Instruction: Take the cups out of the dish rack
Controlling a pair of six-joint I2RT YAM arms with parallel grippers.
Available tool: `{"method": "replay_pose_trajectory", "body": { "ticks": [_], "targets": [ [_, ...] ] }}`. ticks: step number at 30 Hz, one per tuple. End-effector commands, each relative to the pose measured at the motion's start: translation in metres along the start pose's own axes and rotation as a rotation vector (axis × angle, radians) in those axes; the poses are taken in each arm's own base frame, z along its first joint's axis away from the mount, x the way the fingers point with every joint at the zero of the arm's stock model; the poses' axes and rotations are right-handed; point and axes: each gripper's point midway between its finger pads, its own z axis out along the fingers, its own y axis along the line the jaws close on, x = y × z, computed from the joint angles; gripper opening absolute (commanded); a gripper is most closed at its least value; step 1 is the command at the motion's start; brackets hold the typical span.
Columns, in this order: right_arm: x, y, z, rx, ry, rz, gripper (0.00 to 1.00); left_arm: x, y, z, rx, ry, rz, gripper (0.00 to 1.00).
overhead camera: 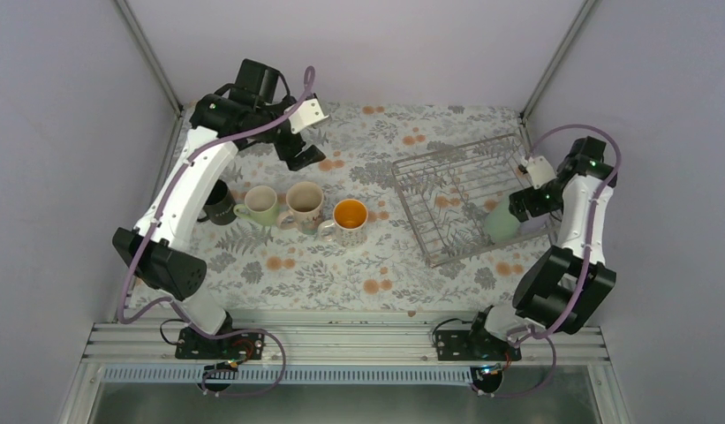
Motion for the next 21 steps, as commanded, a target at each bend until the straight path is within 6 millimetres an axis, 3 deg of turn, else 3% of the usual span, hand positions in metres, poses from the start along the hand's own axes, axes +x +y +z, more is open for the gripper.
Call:
{"method": "replay_pose_trajectory", "body": {
  "ticks": [1, 16, 21],
  "targets": [
    [-0.004, 0.016, 0.015, -0.075, 0.008, -0.032, 1.0, -0.023, -0.002, -0.008, 0.025, -0.088, -0.015, 1.0],
    [-0.002, 0.018, 0.053, -0.094, 0.082, -0.057, 1.0, -0.02, -0.003, -0.001, 0.042, -0.08, -0.054, 1.0],
    [-0.007, 0.017, 0.061, -0.087, 0.079, -0.061, 0.9, -0.024, -0.007, 0.002, 0.066, -0.111, -0.071, 1.0]
  ]
}}
